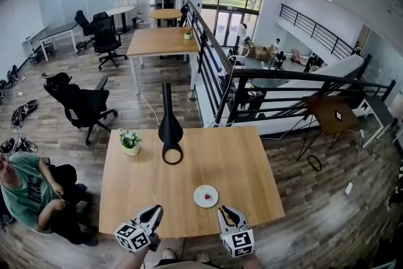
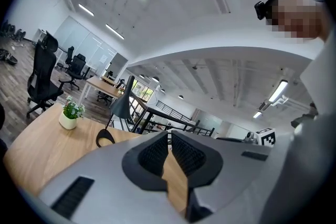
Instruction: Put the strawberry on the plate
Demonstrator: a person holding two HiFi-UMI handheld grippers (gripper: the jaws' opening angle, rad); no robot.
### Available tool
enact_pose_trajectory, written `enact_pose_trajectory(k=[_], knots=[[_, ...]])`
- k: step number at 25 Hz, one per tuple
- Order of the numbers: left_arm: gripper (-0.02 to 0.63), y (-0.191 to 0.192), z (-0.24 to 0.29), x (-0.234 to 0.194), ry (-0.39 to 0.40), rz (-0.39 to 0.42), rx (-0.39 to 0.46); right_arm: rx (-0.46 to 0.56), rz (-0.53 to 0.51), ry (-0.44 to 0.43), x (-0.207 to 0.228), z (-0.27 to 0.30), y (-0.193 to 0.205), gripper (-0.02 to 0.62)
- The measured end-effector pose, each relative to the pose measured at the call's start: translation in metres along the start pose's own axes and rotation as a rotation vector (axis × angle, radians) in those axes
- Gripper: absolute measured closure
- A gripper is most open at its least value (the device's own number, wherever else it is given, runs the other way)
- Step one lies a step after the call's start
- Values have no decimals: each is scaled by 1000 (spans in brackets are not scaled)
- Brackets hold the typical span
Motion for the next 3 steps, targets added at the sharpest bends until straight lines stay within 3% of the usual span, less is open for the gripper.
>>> enact_pose_trajectory(k=[3], knots=[[601, 4, 1, 3, -6, -4, -15, -10, 6, -4, -2, -6, 7, 548]])
Point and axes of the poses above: the fingertips, and each gripper's own axes: z forward along the fingers, x to its right, y out of its underside, the point moved 5 cm from there along -z, backward along the fingers, and after that the axes turned 10 degrees about -z, right-handed, at the moved point
